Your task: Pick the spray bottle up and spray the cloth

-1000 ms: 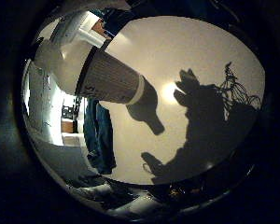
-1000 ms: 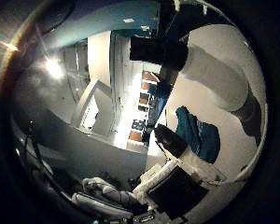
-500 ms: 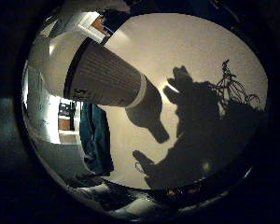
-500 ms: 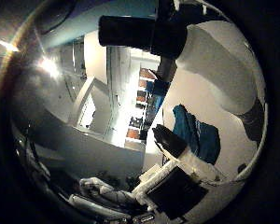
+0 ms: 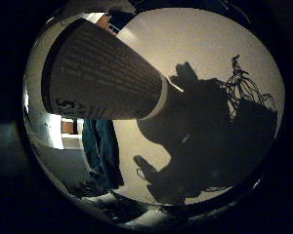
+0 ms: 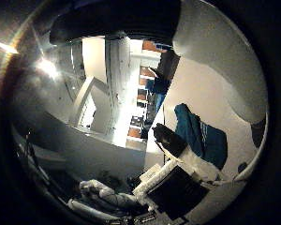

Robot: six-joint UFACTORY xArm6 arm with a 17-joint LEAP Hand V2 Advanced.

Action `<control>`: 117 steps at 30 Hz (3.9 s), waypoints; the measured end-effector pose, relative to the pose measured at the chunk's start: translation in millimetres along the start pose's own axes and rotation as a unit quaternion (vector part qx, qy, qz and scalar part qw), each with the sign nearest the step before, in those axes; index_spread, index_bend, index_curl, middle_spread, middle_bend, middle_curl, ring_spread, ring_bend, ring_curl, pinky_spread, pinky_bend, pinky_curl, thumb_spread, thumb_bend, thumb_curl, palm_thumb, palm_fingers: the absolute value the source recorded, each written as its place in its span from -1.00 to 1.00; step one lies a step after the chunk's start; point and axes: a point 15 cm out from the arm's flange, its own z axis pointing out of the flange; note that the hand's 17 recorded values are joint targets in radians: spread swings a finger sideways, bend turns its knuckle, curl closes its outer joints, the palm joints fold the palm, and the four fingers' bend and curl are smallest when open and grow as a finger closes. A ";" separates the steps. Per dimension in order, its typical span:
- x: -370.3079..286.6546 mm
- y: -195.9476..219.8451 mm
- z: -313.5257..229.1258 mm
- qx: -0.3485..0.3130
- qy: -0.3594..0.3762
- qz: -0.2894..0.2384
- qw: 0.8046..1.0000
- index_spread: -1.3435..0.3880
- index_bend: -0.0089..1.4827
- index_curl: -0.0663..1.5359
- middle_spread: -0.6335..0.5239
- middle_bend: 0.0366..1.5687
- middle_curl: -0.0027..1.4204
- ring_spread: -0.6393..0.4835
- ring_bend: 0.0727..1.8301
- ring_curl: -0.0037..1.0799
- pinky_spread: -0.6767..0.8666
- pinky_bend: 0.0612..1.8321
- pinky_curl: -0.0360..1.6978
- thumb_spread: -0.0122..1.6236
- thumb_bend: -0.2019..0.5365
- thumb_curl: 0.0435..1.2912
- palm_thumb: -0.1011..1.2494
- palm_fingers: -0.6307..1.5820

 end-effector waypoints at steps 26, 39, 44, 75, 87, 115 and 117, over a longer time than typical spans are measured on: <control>-6.0 -35.7 36.8 0.035 -0.040 0.037 0.998 0.06 -0.50 -0.12 -0.46 -0.05 0.09 -0.42 0.13 0.03 -0.42 0.36 -0.85 0.27 -0.51 -0.46 0.23 0.35; -5.6 -51.3 43.0 0.071 -0.067 0.062 0.993 -0.06 -0.02 0.46 -0.57 0.26 0.58 -0.37 0.45 0.45 -0.42 0.79 -0.50 0.05 -0.49 -0.19 0.62 0.40; -2.9 -61.6 38.7 0.088 -0.060 0.058 0.993 -0.02 0.15 0.52 -0.50 0.39 0.62 -0.36 0.41 0.52 -0.38 0.76 -0.43 0.01 -0.49 -0.07 0.71 0.50; -32.9 -98.4 5.0 0.115 -0.056 0.008 0.992 0.25 0.44 0.33 -0.21 0.62 0.40 -0.34 0.39 0.74 -0.34 0.60 -0.12 0.10 -0.49 0.16 0.76 0.56; -73.4 -87.9 -23.2 0.048 0.018 -0.068 0.996 0.26 0.46 0.31 -0.20 0.64 0.38 -0.34 0.38 0.75 -0.35 0.56 -0.04 0.10 -0.50 0.19 0.76 0.56; -188.2 -15.9 13.0 -0.218 0.282 -0.346 0.868 0.26 0.47 0.29 -0.19 0.65 0.36 -0.33 0.41 0.72 -0.37 0.51 0.06 0.07 -0.50 0.21 0.74 0.56; -190.6 -13.0 18.4 -0.232 0.301 -0.355 0.854 0.26 0.47 0.29 -0.19 0.65 0.36 -0.33 0.41 0.73 -0.37 0.51 0.06 0.07 -0.50 0.21 0.73 0.56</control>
